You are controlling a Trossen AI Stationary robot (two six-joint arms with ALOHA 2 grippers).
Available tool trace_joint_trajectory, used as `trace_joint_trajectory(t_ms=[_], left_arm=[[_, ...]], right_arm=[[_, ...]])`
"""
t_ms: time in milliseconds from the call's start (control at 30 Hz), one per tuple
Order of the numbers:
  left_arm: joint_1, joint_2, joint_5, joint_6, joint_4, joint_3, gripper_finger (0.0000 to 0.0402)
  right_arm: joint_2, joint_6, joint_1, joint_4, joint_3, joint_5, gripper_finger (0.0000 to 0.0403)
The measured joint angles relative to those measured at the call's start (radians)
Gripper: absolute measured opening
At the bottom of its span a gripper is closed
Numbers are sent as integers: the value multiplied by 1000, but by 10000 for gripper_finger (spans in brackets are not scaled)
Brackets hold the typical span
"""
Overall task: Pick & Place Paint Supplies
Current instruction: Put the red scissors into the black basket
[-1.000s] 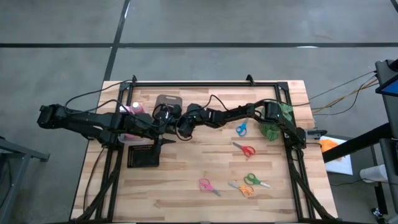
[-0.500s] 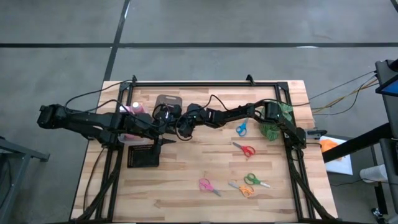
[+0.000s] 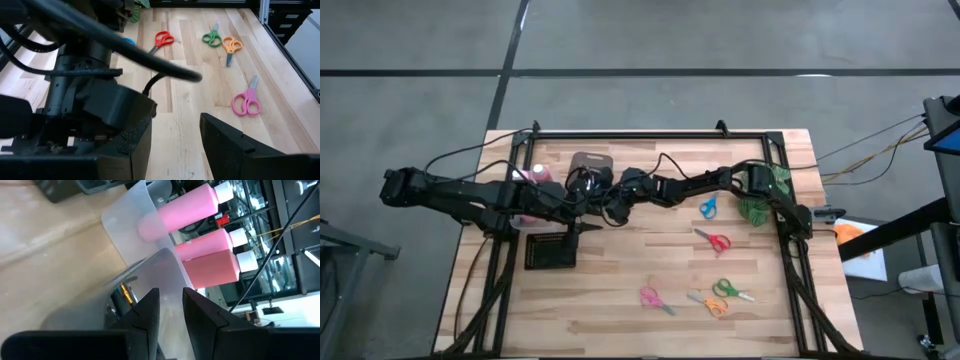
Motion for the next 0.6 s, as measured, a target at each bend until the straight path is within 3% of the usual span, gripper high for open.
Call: trace_joint_trajectory(t_ms=[233, 600], left_arm=[[0, 0, 0, 0, -1, 0, 165], [0, 0, 0, 0, -10, 0, 165]], right_arm=[[-115, 55, 14, -1, -139, 14, 81], [-442, 468, 55, -1, -529, 68, 81]])
